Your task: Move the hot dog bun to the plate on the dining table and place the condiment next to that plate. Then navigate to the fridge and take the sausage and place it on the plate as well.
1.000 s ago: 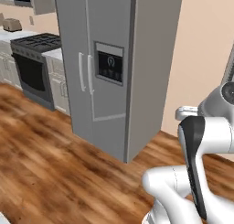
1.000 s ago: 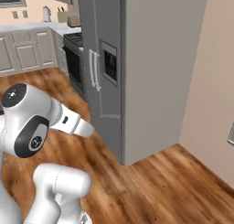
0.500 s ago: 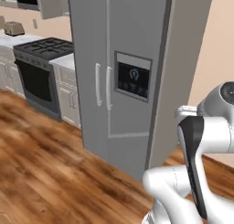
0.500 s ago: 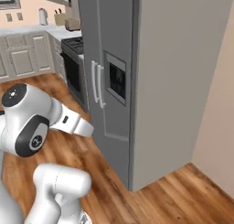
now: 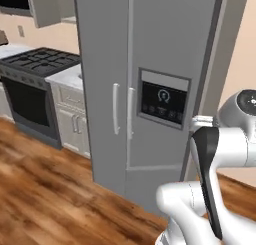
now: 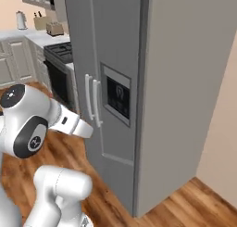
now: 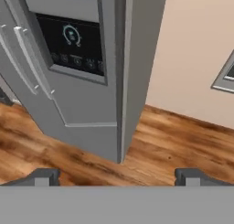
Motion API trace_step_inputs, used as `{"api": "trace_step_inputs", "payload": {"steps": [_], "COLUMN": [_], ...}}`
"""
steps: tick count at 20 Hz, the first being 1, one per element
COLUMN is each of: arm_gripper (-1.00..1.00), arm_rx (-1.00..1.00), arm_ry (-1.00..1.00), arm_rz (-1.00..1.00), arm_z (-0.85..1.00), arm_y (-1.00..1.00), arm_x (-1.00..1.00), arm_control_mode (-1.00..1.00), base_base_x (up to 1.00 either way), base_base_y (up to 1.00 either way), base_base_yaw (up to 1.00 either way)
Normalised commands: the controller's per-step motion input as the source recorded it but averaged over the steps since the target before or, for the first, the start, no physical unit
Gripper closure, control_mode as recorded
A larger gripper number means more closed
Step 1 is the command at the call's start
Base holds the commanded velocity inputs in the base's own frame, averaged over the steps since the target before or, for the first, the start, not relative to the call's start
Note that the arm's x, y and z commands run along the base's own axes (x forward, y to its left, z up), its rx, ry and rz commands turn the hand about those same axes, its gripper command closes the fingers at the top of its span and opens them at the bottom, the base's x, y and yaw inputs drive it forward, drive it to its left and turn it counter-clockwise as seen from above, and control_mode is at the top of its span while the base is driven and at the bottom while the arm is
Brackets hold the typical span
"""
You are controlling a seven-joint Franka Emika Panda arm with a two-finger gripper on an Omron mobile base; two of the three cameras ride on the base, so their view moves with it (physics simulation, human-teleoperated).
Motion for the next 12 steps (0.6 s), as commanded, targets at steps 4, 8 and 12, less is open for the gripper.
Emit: {"api": "trace_step_inputs", "payload": {"steps": [4,8,12], "arm_gripper": [-1.0,-1.0,-1.0], "arm_rx": [0.0,0.0,0.0], "arm_ry": [0.0,0.0,0.0], "arm_rz": [0.0,0.0,0.0], "arm_z": [0.0,0.0,0.0], "arm_y": [0.0,0.0,0.0], "arm_x": [0.0,0.0,0.0], "arm_control_mode": [1.0,1.0,1.0], "base_base_x": [0.42,0.08,0.0], "base_base_y": [0.3,0.44,0.56], "base_base_yaw": [-0.46,-0.55,-0.5]}}
